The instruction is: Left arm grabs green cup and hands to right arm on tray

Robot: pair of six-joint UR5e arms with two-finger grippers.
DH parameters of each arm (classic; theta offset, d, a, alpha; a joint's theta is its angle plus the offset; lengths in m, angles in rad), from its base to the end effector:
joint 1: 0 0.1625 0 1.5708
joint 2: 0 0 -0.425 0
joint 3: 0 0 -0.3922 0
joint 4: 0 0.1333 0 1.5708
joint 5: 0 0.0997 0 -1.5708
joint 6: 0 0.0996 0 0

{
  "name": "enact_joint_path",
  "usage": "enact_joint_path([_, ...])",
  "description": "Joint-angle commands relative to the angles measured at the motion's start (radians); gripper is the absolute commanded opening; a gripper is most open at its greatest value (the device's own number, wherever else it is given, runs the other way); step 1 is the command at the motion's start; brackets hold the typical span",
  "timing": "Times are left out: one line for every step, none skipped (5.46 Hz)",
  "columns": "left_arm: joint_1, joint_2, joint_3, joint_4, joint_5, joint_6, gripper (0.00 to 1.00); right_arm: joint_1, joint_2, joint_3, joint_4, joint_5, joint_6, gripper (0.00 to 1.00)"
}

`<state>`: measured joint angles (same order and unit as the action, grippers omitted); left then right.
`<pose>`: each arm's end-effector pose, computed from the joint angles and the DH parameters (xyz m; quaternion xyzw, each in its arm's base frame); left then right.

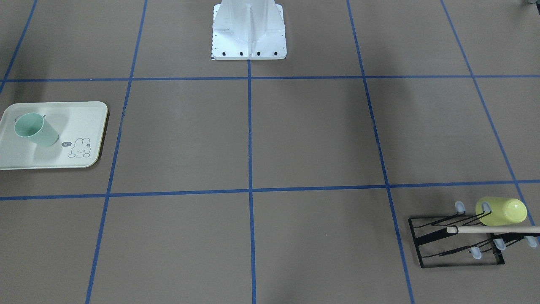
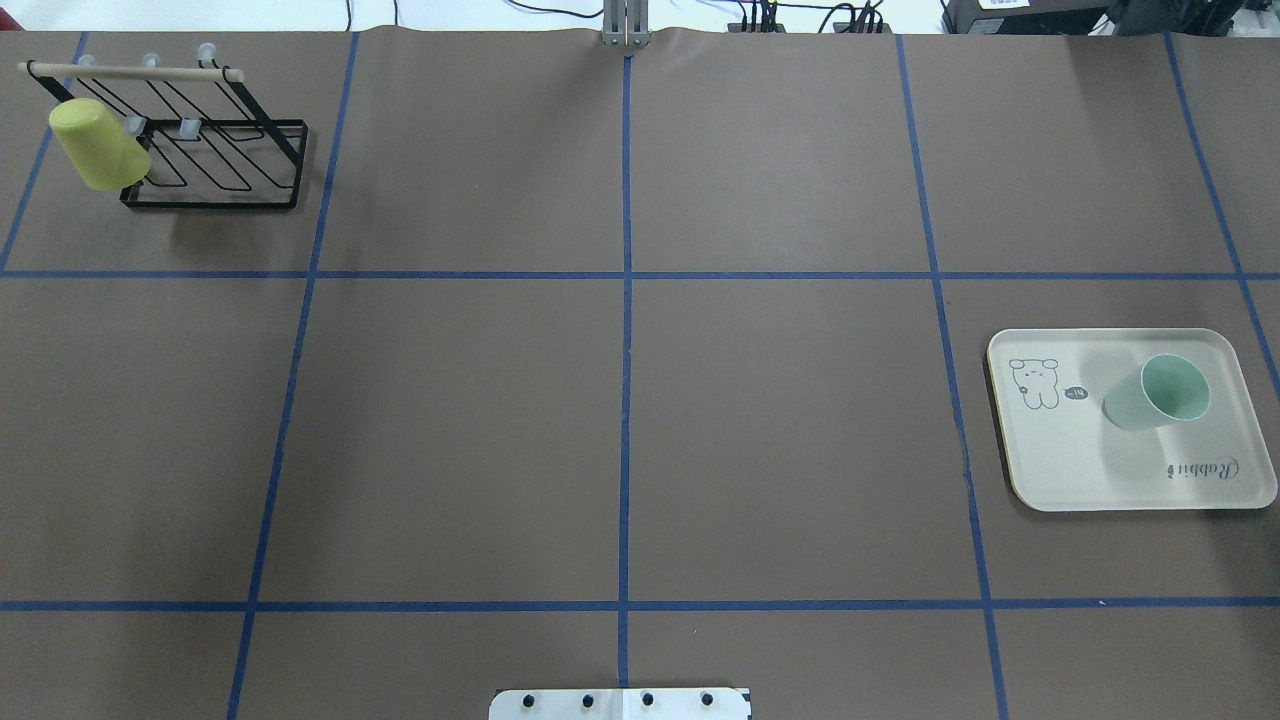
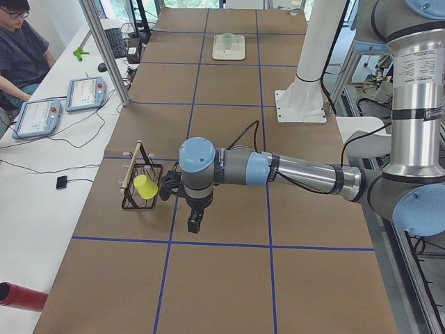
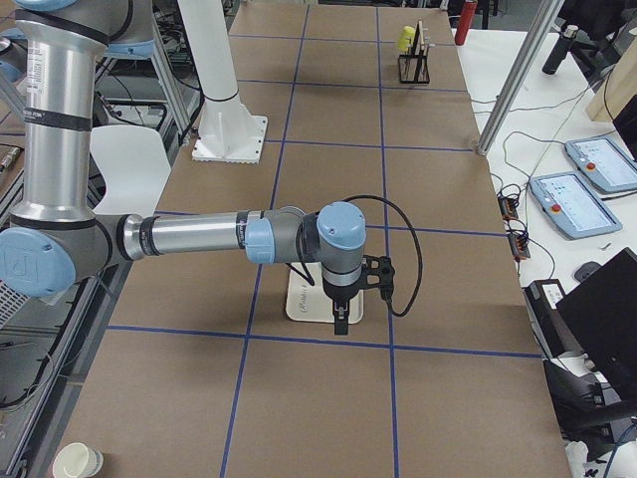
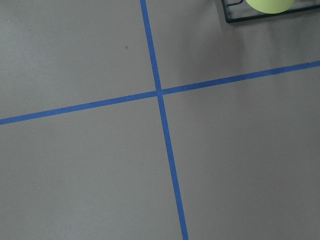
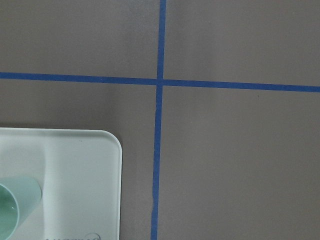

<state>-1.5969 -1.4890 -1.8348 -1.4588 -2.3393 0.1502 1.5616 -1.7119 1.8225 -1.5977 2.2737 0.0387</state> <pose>-0.0759 -0.4536 0.5794 0.0654 0.3703 0.0706 0.9239 0.0649 -0.4364 0.6074 0.0310 -0.3448 -0.0006 0.9382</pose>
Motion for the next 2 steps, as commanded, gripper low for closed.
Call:
enact_joint_path([0.0,-0.001,0.003,0.0,0.0,0.002,1.0,0.0,0.0,0.0,0.001,-0.003,0.0,1.0])
enact_joint_path([0.0,-0.001,0.002,0.0,0.0,0.002,1.0,-0.002,0.0,0.001,0.001,-0.005,-0.003,1.0])
